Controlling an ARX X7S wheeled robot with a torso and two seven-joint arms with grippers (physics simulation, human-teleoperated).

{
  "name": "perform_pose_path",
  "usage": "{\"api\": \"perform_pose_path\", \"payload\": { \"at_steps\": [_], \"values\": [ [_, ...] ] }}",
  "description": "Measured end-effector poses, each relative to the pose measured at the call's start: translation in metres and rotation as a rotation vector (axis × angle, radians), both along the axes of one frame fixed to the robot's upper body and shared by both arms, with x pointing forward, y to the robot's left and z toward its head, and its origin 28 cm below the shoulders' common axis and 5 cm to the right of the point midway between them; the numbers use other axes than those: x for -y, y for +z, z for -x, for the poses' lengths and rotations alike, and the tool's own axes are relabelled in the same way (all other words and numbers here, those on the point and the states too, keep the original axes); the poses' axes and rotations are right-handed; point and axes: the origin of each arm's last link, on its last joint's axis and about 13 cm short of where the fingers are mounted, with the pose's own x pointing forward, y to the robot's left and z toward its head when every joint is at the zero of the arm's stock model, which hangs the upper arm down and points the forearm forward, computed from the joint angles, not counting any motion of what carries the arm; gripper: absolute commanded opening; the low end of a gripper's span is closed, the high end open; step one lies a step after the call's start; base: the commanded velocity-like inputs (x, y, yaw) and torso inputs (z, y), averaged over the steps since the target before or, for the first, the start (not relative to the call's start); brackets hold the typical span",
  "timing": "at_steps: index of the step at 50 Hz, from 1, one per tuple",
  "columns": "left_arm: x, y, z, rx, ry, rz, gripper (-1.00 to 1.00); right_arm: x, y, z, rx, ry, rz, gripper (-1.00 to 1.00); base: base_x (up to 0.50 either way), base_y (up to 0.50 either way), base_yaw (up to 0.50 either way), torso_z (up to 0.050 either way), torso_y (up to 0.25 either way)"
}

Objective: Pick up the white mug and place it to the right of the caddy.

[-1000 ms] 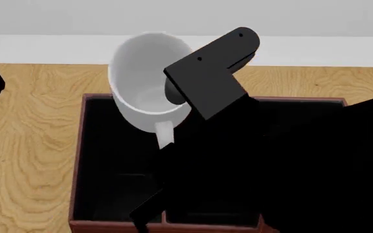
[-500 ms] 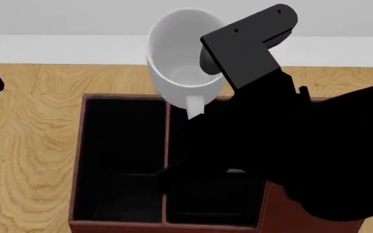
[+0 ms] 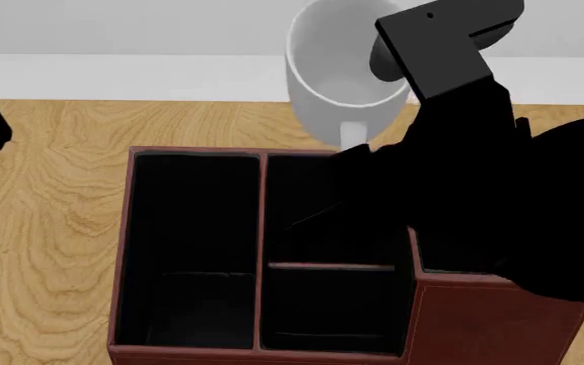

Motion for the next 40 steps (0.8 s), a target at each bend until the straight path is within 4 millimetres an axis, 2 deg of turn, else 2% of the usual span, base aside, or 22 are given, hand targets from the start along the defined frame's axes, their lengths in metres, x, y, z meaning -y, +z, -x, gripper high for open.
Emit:
{"api": "perform_pose_path", "payload": {
  "at_steps": [40],
  "values": [
    [0.001, -0.001, -0.007, -0.004, -0.018, 0.005, 1.00, 0.029, 0.007, -0.010, -0.009, -0.128, 0.005, -1.00, 0.00, 0.00, 0.00, 0.000, 0.000]
  ]
}}
